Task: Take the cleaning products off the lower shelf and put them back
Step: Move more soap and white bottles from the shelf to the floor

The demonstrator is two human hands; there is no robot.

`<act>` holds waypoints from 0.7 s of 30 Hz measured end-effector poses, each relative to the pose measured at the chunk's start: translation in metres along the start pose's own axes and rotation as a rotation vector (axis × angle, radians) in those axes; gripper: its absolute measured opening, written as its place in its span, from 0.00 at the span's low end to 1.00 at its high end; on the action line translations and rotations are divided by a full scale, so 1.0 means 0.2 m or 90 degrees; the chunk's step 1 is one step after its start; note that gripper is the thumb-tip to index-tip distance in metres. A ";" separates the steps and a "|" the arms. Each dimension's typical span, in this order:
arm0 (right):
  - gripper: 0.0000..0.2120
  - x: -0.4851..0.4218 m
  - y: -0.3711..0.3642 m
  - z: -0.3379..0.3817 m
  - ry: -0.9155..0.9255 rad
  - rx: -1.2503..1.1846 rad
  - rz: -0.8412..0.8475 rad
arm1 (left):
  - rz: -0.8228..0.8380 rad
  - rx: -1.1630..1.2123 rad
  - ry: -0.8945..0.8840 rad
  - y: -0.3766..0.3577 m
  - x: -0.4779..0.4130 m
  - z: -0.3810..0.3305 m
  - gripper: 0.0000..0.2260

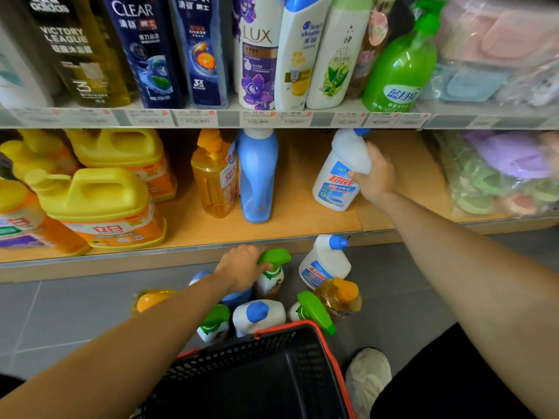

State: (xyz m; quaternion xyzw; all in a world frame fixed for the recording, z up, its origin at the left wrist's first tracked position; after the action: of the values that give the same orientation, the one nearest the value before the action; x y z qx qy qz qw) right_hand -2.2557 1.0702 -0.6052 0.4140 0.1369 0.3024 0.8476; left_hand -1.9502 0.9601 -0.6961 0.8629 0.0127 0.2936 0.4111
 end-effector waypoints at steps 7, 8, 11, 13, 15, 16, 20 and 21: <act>0.31 -0.05 -0.04 -0.08 -0.011 -0.027 -0.058 | -0.144 0.065 -0.111 0.36 0.07 -0.18 0.13; 0.31 -0.05 -0.04 -0.09 -0.010 -0.038 -0.056 | -0.173 0.078 -0.125 0.43 0.09 -0.22 0.14; 0.32 -0.06 -0.03 -0.12 -0.001 -0.061 -0.045 | -0.262 0.126 -0.162 0.59 0.13 -0.34 0.13; 0.32 -0.07 -0.03 -0.14 0.008 -0.071 -0.033 | -0.318 0.158 -0.186 0.66 0.13 -0.40 0.11; 0.32 -0.08 -0.02 -0.14 0.017 -0.078 -0.028 | -0.362 0.175 -0.201 0.71 0.10 -0.44 0.12; 0.33 -0.08 -0.02 -0.15 0.018 -0.077 -0.029 | -0.371 0.183 -0.202 0.71 0.06 -0.45 0.12; 0.35 -0.08 -0.02 -0.16 0.014 -0.071 -0.033 | -0.318 0.290 -0.140 0.61 -0.17 -0.47 0.12; 0.36 -0.08 -0.02 -0.16 0.014 -0.075 -0.031 | -0.310 0.354 -0.130 0.58 -0.23 -0.47 0.10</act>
State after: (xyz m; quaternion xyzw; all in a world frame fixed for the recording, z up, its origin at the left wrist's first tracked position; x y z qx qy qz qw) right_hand -2.2820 1.0786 -0.6296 0.3567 0.1380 0.2936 0.8761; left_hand -2.0613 0.9373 -0.5896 0.9380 0.2556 0.0855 0.2179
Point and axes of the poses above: each hand's wrist, its own x-axis away from the middle knuckle, its own y-axis out of the back of the hand, z = x × y, the point moved 1 cm from there along -x, towards the middle knuckle, and after that the axes turned 11 degrees about z, right-handed, at the moved point
